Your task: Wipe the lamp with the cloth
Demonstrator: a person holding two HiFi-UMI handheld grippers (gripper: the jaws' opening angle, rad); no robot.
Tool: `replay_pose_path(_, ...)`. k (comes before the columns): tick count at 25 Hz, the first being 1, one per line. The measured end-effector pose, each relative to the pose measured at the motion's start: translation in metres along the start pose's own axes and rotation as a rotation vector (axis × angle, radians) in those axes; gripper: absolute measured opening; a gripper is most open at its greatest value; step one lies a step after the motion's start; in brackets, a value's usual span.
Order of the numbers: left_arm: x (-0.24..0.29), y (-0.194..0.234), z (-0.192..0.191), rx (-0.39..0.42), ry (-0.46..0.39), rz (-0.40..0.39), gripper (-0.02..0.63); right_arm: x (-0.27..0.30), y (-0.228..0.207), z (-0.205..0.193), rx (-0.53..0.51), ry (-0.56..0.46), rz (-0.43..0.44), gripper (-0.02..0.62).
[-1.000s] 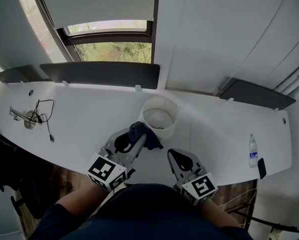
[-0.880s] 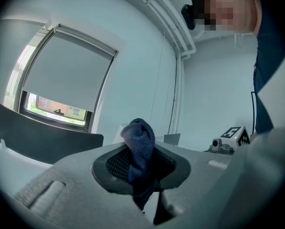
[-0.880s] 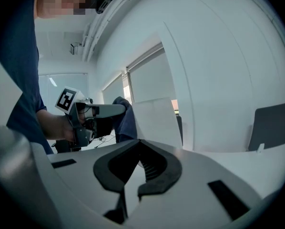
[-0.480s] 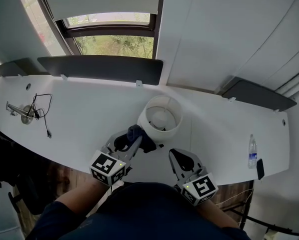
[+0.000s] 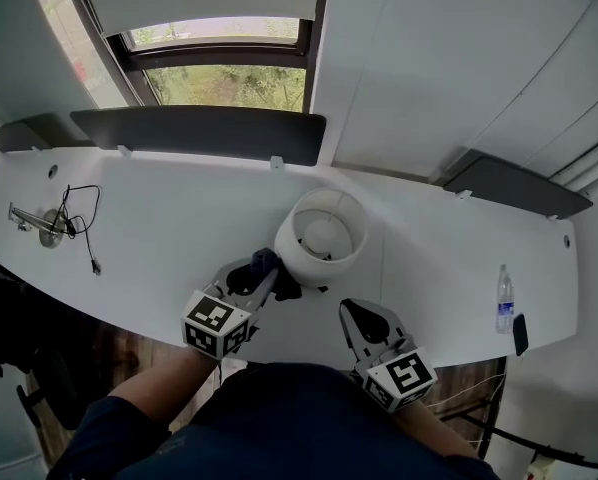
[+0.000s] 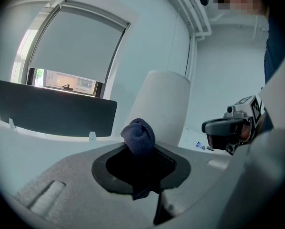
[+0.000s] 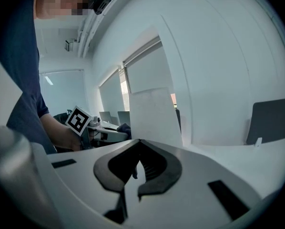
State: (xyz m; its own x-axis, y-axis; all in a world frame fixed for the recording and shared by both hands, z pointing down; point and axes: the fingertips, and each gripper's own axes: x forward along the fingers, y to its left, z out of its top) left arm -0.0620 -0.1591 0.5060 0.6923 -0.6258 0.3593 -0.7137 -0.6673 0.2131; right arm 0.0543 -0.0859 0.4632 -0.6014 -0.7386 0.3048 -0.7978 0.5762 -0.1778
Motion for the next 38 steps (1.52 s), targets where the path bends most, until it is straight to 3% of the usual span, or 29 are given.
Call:
replay_pose_path(21, -0.030, -0.038, 0.127, 0.166, -0.185, -0.045, 0.086, -0.007, -0.003, 0.024, -0.005, -0.089, 0.010, 0.011)
replay_pose_path(26, -0.022, -0.023, 0.119, 0.173, -0.191, -0.029, 0.086, -0.007, -0.005, 0.018, 0.007, -0.058, -0.007, 0.011)
replay_pose_path(38, 0.004, 0.011, 0.063, 0.122, -0.091, 0.004, 0.086, 0.006, -0.033, 0.026, -0.030, -0.063, -0.069, 0.011)
